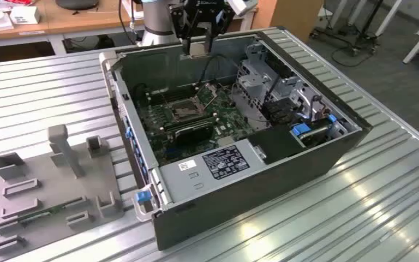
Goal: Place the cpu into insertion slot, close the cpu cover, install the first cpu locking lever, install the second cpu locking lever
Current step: 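Place the cpu into insertion slot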
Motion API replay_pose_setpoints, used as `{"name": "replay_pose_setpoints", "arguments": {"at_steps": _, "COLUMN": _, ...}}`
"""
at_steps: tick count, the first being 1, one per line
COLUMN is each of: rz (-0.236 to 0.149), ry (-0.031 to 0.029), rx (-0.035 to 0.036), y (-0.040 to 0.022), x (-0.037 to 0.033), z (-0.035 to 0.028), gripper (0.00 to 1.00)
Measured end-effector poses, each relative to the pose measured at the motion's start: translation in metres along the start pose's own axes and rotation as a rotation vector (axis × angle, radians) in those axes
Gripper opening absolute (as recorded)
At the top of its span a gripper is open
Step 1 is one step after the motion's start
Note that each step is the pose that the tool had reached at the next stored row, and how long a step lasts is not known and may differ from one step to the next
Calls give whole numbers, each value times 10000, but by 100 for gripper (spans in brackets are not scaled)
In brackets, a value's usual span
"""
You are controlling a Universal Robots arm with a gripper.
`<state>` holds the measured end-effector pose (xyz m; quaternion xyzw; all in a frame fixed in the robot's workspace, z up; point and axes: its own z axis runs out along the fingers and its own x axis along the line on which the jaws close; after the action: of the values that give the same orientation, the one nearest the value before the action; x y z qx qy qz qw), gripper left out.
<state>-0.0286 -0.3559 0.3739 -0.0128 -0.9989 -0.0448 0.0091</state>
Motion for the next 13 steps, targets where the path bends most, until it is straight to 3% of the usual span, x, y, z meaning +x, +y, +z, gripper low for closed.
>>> {"name": "replay_pose_setpoints", "arguments": {"at_steps": 13, "rz": 0, "ry": 0, "rx": -1, "y": 0, "x": 0, "z": 0, "gripper": 54}}
